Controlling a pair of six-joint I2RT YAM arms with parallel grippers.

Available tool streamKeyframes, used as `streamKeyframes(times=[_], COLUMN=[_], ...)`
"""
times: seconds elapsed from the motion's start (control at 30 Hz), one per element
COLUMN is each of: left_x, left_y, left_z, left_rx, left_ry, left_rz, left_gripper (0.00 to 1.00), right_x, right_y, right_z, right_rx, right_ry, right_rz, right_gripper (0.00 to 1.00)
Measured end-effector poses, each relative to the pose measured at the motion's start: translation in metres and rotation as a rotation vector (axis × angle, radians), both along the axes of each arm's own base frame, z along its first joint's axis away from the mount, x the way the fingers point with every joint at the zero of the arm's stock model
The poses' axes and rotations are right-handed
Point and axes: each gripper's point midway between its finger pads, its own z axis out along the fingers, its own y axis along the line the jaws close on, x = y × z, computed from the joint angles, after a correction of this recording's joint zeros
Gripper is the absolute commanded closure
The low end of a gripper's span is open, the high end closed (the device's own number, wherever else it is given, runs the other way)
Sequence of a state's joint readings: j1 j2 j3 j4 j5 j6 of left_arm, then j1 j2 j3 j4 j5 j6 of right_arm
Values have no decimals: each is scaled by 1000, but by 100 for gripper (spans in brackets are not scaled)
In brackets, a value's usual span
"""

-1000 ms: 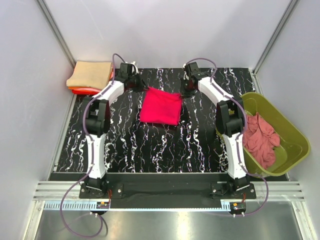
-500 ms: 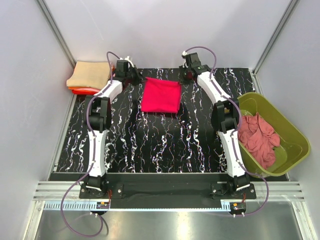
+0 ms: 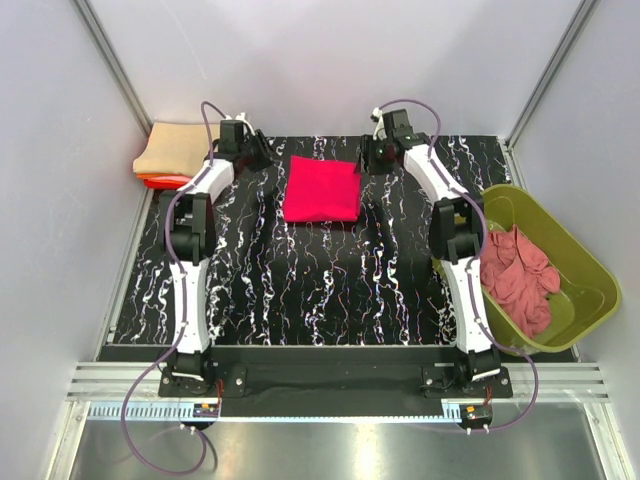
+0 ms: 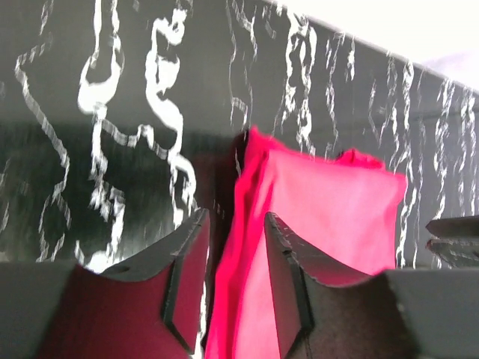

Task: Fold and stack the t-shirts
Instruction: Fold the tshirt

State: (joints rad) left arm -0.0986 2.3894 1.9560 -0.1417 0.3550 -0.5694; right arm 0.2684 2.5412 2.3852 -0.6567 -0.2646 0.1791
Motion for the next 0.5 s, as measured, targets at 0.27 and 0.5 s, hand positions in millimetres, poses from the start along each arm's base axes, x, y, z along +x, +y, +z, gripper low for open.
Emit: streamKeyframes(times=[0.27,0.5], left_x=[-73,-118], left_y=[-5,-15], left_z=[15,-8], left_rx=[38,52], left_ry=[66,141], left_rz=[-90,-175], left_gripper=[56,57], right_x=[-75,-106], right_y=[6,9], right_z=[8,-2], right_rx=[66,79], right_ry=[147,209], right_rz=[109,165], right_gripper=[39,38])
